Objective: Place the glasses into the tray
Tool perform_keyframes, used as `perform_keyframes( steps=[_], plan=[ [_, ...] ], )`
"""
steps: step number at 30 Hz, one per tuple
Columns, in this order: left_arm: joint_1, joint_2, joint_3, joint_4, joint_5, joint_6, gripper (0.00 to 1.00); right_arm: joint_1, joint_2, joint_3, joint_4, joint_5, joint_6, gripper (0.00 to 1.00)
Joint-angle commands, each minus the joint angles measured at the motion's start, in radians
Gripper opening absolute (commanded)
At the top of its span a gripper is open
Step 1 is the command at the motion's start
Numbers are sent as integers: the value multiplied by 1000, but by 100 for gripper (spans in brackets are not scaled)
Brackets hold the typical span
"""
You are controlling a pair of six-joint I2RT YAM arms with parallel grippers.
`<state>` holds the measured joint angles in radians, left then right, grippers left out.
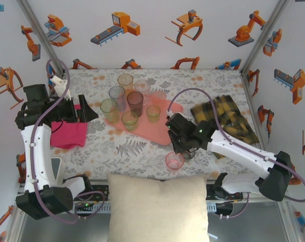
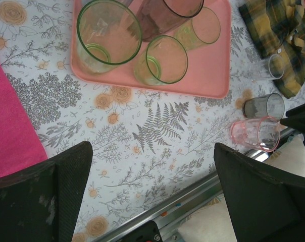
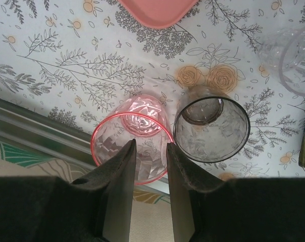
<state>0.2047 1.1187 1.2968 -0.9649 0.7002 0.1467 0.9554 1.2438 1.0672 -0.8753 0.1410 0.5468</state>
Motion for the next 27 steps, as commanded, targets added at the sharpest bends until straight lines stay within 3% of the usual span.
perform_keyframes(
  steps=[1,27],
  plan=[
    [3,-1,23,-12,26,-5,97,17,15,-13,-15,34,14,33],
    [4,-15,20,-17,24,-13,97,42,88,-47,30,69,-41,34]
  ],
)
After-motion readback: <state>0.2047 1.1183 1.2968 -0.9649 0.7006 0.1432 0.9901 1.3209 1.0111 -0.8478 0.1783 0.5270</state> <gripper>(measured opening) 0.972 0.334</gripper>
